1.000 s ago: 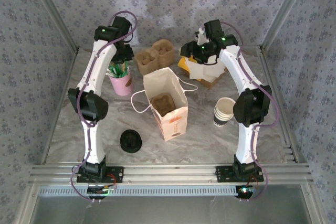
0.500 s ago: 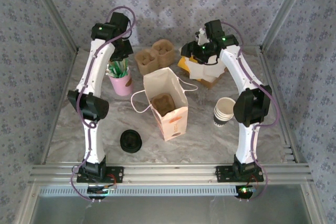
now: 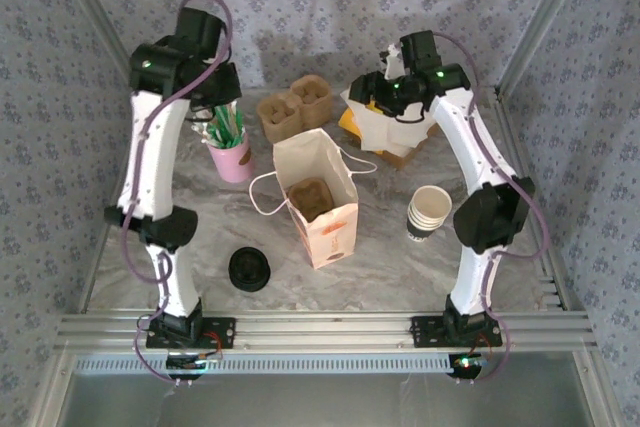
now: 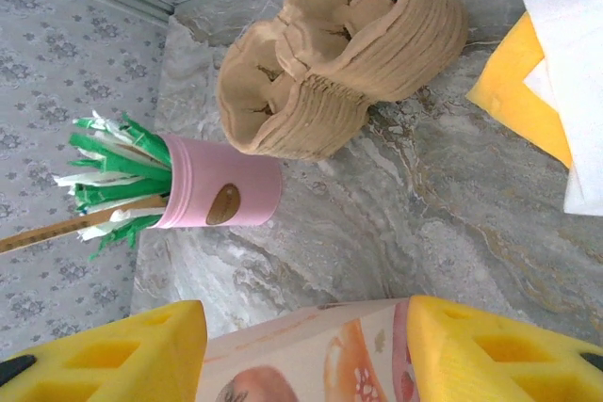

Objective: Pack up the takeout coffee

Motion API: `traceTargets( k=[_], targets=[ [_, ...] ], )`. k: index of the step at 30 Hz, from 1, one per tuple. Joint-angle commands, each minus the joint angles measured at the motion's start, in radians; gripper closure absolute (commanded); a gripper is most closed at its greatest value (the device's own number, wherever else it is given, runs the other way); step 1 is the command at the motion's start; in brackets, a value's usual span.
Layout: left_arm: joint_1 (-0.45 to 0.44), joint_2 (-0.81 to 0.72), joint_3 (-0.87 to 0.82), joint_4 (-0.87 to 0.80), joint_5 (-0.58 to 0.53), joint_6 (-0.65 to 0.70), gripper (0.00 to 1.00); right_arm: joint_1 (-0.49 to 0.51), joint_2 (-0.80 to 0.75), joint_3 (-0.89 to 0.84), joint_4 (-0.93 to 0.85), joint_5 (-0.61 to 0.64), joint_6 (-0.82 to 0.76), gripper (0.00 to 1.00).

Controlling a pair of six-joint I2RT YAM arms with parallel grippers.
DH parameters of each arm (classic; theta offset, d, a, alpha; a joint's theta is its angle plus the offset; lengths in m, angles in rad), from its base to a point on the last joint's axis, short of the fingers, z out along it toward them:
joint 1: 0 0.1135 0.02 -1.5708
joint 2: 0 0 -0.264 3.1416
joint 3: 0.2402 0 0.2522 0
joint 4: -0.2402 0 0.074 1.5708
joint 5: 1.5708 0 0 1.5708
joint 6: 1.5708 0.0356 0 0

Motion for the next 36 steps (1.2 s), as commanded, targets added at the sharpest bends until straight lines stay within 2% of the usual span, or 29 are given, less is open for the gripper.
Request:
traceTargets(
  k=[1, 9, 14, 17, 20, 24, 30, 36],
  targets=[
    [-0.011, -0.154, -0.013, 0.009, 0.115, 0.099, 1.0, -0.001, -0.085, -0.061, -0.022, 0.023, 0.019, 0.4],
    [-0.012, -0.365, -0.097, 0.093, 0.336, 0.193, 1.0, -0.001, -0.246, -0.223, 0.011, 0.079, 0.092, 0.4],
    [-0.012, -0.452, -0.123, 0.158, 0.442, 0.141, 1.0, 0.001, -0.317, -0.276, 0.007, 0.122, 0.102, 0.4],
    [-0.015, -0.51, -0.221, 0.229, 0.515, 0.087, 1.0, 0.0, -0.344, -0.29, 0.004, 0.137, 0.11, 0.4],
    [-0.035, -0.562, -0.325, 0.28, 0.543, 0.058, 1.0, -0.001, -0.36, -0.29, -0.005, 0.149, 0.106, 0.4],
    [-0.102, -0.6, -0.45, 0.305, 0.52, 0.049, 1.0, -0.003, -0.38, -0.293, -0.018, 0.181, 0.105, 0.39],
    [-0.234, -0.614, -0.648, 0.388, 0.358, 0.025, 1.0, -0.007, -0.394, -0.308, 0.011, 0.205, 0.108, 0.39],
    [-0.328, -0.55, -0.679, 0.432, 0.182, 0.014, 1.0, -0.009, -0.418, -0.351, 0.034, 0.188, 0.106, 0.39]
  ],
)
